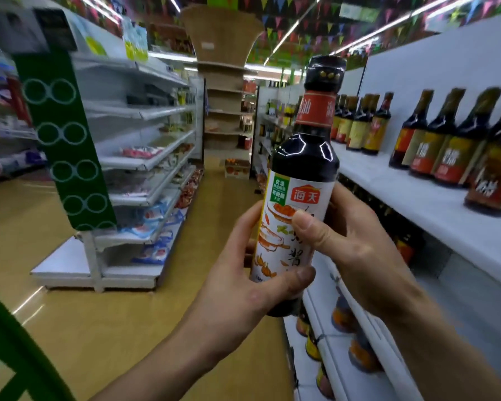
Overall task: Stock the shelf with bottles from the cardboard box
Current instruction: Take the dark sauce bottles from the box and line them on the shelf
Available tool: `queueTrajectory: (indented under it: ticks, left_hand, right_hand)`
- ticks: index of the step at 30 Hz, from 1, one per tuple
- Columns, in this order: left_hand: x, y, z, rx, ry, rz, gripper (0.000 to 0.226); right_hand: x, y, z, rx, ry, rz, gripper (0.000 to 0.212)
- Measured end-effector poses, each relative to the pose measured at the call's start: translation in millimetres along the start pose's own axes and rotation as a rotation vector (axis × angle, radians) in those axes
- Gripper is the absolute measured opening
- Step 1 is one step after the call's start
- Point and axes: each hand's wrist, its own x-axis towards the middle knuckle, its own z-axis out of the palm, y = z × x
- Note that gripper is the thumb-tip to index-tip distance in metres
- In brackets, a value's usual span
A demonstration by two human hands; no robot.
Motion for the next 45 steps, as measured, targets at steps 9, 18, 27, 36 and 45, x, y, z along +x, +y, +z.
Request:
queueTrajectory:
  ticks: [9, 18, 27, 36, 45]
  left_hand:
    - [29.7, 126.6, 3.0, -0.022, -0.062, 0.049, 0.08]
    - [47.2, 172.4, 25.1, -0.01, -0.22, 0.079, 0.076]
    - [55.2, 164.5, 103.3, -0.075, -0.485, 0.075, 0.073]
    - [34.5, 168.4, 227.4, -0.142, -0.735, 0.099, 0.068]
    - [-0.7, 177.3, 341.5, -0.21, -0.894, 0.1, 0.068]
  right_hand:
    - [40.2, -124.7, -26.5, -0.044, 0.004, -0.054, 0.043]
    - [29.0, -180.4, -50.4, -0.144, 0.14, -0.021, 0.043]
    - [-35.1, -199.0, -101.7, -0.328, 0.405, 0.124, 0.045]
    - [-133.3, -233.7, -167.5, -0.482, 0.665, 0.216, 0.042]
    - [-221.9, -264.7, -229.5, -0.573, 0.831, 0.288, 0.041]
